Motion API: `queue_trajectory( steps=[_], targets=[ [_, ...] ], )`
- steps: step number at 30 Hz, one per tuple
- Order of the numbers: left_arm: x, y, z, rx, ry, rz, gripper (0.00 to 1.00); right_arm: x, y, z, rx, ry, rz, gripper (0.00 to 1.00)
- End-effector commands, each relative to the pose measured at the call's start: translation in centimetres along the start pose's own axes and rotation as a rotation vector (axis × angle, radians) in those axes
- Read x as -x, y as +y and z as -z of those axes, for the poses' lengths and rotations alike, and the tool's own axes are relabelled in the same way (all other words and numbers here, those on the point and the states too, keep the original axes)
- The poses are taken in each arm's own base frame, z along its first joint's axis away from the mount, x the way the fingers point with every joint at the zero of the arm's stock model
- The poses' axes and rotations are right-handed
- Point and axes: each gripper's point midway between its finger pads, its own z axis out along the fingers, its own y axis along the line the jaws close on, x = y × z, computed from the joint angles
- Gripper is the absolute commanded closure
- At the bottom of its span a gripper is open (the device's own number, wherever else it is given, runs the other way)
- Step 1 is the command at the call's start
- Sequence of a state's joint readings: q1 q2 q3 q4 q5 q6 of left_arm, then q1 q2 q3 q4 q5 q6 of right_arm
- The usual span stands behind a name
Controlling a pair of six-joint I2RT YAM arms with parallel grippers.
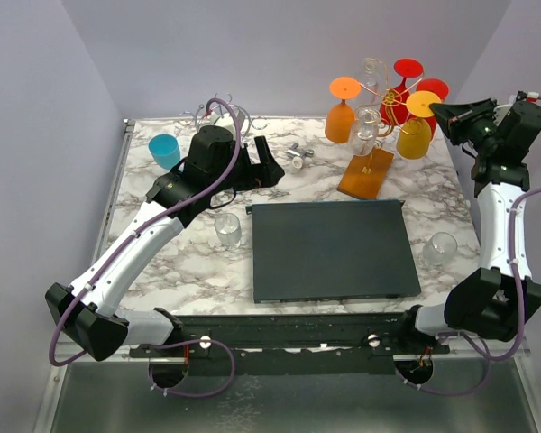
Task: Take the wine glass off the wine glass rack
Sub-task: Pick up the wine glass from the wine rack.
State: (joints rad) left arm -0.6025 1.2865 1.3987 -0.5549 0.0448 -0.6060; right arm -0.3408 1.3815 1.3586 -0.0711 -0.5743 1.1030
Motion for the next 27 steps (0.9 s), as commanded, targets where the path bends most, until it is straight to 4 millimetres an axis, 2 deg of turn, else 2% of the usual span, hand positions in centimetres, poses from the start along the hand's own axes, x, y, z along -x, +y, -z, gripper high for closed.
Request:
queue_trajectory(
  steps=[1,10,14,17,23,27],
  targets=[
    [1.3,-0.9,0.7,-0.024,-0.041,0.003,0.03,0.6,0.0,1.2,-0.056,-0.061,0.030,0.99],
    [1.4,-1.1,0.9,-0.031,-0.043,0.002,0.03,1.0,-0.3,3.3,-0.138,-0.126,0.080,0.99],
    [1.5,-1.4,1.0,-0.041,-0.040,0.003,0.02,0.2,-0.4,4.6,-0.177,-0.110,0.103,0.99],
    [1.3,-1.3,0.9,-0.042,-0.034,0.003,0.02,-1.3,-0.3,6.0,-0.176,-0.066,0.118,0.99],
    [0.7,-1.3,0.7,-0.050,-0.011,-0.002,0.01,-6.7,-0.9,8.9,-0.138,0.113,0.102,0.99],
    [0.7,-1.4,0.5,-0.053,-0.006,0.002,0.01,-9.5,-0.5,11.0,-0.100,0.199,0.095,0.99]
  ],
)
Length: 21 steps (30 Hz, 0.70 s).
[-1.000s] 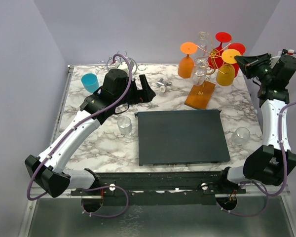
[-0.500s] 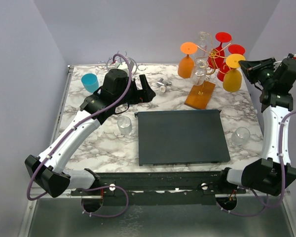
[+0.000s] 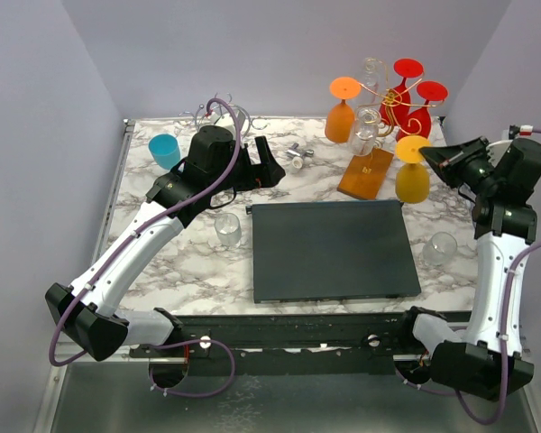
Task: Take the wine glass off the wine glass rack
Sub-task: Pick up the wine glass from the wine rack, then place the wine glass at the center of the board.
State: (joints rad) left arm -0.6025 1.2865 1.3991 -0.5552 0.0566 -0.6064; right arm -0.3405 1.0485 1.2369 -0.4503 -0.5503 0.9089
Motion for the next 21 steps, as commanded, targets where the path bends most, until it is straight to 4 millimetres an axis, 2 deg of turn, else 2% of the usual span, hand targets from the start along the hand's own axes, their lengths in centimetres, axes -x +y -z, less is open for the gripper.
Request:
queue_trajectory(
  steps=[1,4,7,9,13,16,18,21],
  targets=[
    [0.8,-1.2,0.6,-0.042,-0.015,0.003,0.01,-4.4,0.6,2.3,0.071,0.170,0.003,0.99],
    [0.9,-1.2,0.6,-0.042,-0.023,0.010,0.01,-6.7,2.3,2.9,0.152,0.287,0.004,0.99],
    [1.1,-1.3,0.6,-0.043,-0.033,0.019,0.01,-9.7,4.8,2.1,0.211,0.384,0.035,0.99],
    [1.5,-1.4,0.8,-0.045,-0.047,0.021,0.01,-12.5,7.3,1.8,0.262,0.446,0.056,0.99],
    [3.1,-0.9,2.2,-0.039,-0.102,0.011,0.01,-15.4,12.1,1.7,0.384,0.530,0.062,1.00],
    [4.8,0.0,3.5,-0.054,-0.136,0.025,0.01,-16.2,15.7,1.9,0.495,0.577,0.048,1.00],
    [6.0,0.4,4.3,-0.093,-0.152,0.041,0.01,-15.6,17.7,2.0,0.560,0.587,0.030,1.00],
    [7.8,-0.3,5.8,-0.217,-0.191,0.054,0.01,-14.7,20.4,1.2,0.627,0.600,0.013,1.00]
  ],
)
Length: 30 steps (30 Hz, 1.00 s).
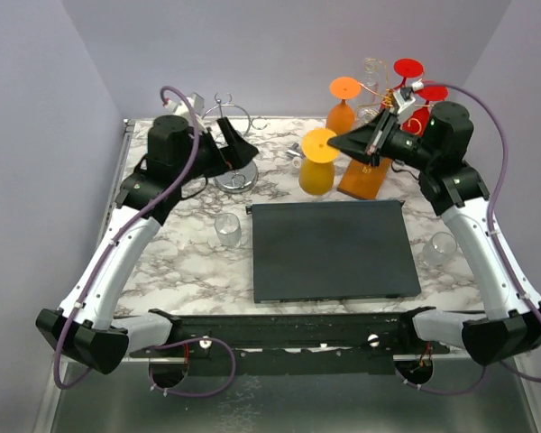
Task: Take the wine glass off the wine glass rack
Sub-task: Place the wine glass at the center of the board.
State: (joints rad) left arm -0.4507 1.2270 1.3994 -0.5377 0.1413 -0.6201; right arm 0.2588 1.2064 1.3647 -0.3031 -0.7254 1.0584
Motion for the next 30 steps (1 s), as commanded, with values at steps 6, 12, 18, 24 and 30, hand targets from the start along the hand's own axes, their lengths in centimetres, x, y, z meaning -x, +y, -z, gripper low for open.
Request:
queue_trajectory(
  steps=[6,12,18,24,30],
  targets=[
    [7.5,-5.0,5.0,-0.482,-0.143,0.050,0.01,5.0,11.5,-1.8,0.396,0.073,0.032,1.00],
    [10.0,-6.7,6.9,-0.739,-0.185,0.123,0.03,6.4,14.8,-1.7,0.531,0.117,-0.031,0.99],
    [11.0,-7.7,7.2,-0.842,-0.186,0.157,0.06,6.7,16.3,-1.1,0.577,0.127,-0.047,0.99],
    [10.8,-8.5,7.2,-0.938,-0.158,0.210,0.10,7.2,16.7,-1.2,0.607,0.117,-0.066,1.00],
    [10.1,-9.4,6.7,-0.988,-0.123,0.236,0.14,7.5,16.8,-1.3,0.631,0.114,-0.076,0.99]
  ],
)
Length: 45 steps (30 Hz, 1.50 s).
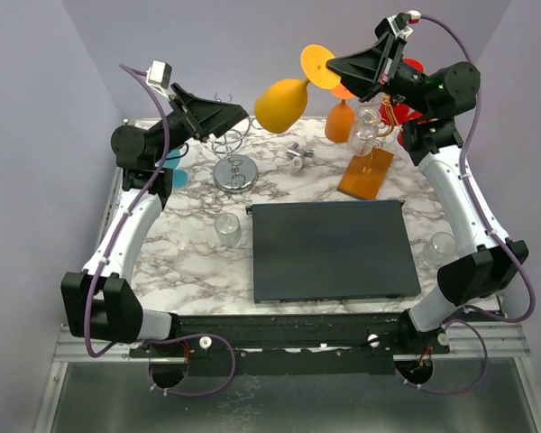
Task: Take the wine glass off the wine glass rack
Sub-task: Place the wine glass at the center of the board.
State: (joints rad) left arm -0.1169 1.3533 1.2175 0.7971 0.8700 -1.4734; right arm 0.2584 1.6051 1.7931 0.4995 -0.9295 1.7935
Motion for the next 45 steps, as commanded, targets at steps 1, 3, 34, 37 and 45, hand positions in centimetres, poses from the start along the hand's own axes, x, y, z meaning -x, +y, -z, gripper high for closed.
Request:
queue_trajectory(
  steps=[1,3,34,37,45],
  targets=[
    [-1.4,-1.5,-0.5,-0.089,0.048,0.016,0.14,-0.2,1.3,-0.2,0.056,0.019,0.022,1.00],
    [-1.8,-1.5,-0.8,-0.100,0.057,0.030,0.15,-0.1,1.2,-0.2,0.057,0.017,0.021,0.99],
    [-3.1,-7.8,-1.7,-0.410,0.070,0.135,0.68,-0.9,0.3,-0.5,0.115,0.035,-0.022,0.99],
    [-3.1,-8.0,-1.7,-0.415,0.068,0.137,0.76,-1.0,-0.2,-0.4,0.103,0.033,-0.021,0.99],
    [-3.5,-8.0,-1.4,-0.368,0.066,0.110,1.00,-1.3,-2.4,0.5,-0.070,-0.055,0.097,0.31]
  ],
)
